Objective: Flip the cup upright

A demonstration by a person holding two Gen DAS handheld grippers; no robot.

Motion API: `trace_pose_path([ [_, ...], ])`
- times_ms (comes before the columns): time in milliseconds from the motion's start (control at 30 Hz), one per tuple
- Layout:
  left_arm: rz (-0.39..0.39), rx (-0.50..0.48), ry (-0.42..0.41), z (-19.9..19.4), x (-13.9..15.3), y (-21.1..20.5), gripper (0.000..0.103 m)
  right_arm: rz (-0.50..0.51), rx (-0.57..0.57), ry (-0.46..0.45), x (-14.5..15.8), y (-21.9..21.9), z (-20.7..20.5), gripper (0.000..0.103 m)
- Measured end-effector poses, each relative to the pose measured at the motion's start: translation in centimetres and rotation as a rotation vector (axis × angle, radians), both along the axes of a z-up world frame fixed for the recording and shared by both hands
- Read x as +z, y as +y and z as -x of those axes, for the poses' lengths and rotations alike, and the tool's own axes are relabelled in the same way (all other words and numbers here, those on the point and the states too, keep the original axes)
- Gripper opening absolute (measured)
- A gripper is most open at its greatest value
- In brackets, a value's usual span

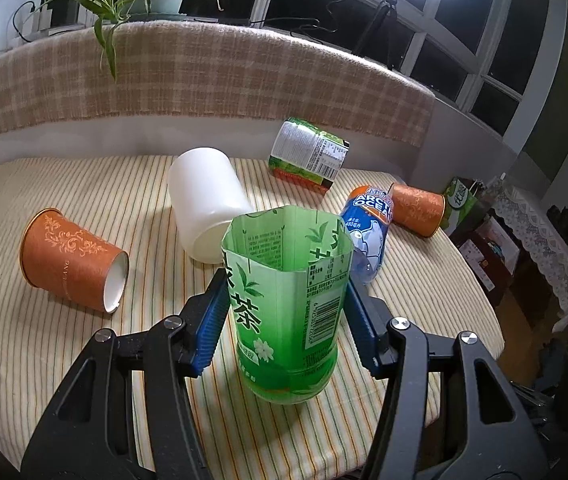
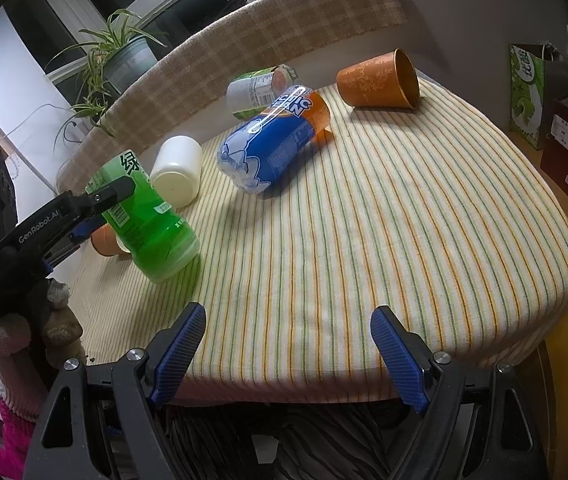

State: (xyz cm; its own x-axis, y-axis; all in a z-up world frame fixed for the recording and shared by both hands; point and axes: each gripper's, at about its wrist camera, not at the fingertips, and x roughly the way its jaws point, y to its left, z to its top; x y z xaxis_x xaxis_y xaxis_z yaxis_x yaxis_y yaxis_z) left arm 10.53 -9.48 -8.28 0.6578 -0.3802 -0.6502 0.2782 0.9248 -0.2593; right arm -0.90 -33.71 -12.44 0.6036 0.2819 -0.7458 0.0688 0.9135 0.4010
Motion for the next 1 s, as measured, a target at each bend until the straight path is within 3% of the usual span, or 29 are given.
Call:
trace_pose_path([
  [500,-0.046,-0.018,-0.021,0.9,-0.3,-0.4,0.057,0.001,0.003,-0.003,0.2,0.0,-0.1,0.087],
  [700,-0.041,-0.035,0.017,1.0,-1.1,-0.4,0.058,0.004,0.009,-0.008,0.5,0.3,0.0,0.087],
  [833,-0.025,-0.034,0.036,1.2,-1.5,0.0,0.068,0.008,0.011,-0.011,0.5,0.3,-0.1,0.087],
  [1000,-0.026,-0.048,0.039,1.7,-1.6,0.0,0.074,0.009,0.014,-0.012,0.5,0.4,0.0,0.087],
])
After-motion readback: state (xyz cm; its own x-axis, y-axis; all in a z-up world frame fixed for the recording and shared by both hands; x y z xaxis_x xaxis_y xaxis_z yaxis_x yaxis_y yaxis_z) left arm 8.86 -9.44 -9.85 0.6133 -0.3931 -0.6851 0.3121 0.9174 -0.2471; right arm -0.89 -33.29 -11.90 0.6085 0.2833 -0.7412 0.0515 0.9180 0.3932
